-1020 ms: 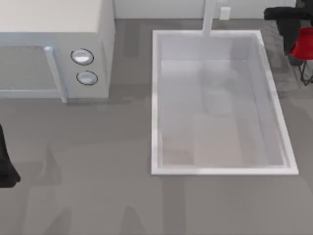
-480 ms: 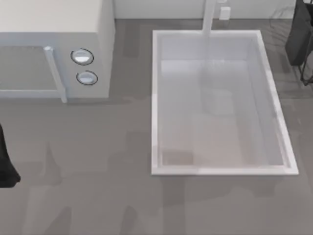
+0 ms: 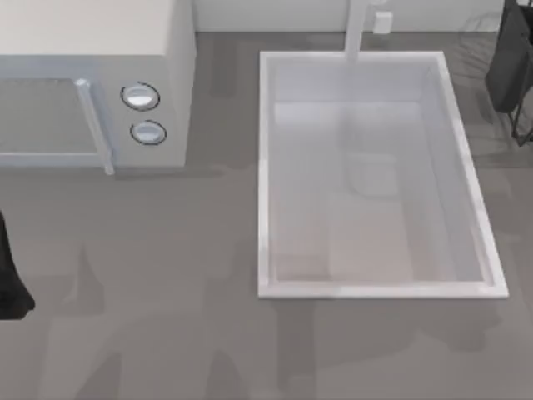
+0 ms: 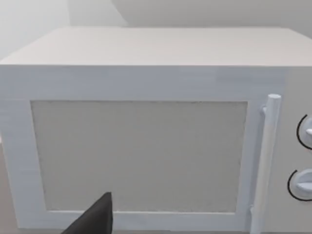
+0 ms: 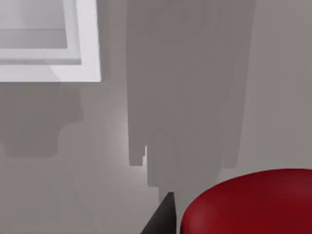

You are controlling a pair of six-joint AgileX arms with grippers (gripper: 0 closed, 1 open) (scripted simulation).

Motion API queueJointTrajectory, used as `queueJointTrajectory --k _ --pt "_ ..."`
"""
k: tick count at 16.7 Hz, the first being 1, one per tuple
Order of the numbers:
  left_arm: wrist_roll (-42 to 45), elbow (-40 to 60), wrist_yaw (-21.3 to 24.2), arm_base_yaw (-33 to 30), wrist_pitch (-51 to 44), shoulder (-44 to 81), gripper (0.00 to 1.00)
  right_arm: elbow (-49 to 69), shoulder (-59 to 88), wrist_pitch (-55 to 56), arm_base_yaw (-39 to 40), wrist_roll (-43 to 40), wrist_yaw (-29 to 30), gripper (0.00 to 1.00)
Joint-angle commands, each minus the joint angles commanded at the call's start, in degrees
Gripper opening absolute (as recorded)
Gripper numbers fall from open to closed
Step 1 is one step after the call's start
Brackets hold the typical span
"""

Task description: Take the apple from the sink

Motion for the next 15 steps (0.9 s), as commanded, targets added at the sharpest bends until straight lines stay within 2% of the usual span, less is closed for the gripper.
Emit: queueJointTrajectory --k 4,11,15 --pt "0.00 0.00 0.00 0.00 0.00 0.00 1.00 -3.85 0.68 4.17 0.00 0.04 0.00 0.00" --pt "0.00 0.00 0.00 0.00 0.00 0.00 1.00 -18.91 4.00 23.59 0.00 0.18 0.00 0.00" --pt "0.00 0.00 0.00 0.00 0.00 0.00 1.00 -20.46 4.48 25.21 -0.01 0.19 0.00 0.00"
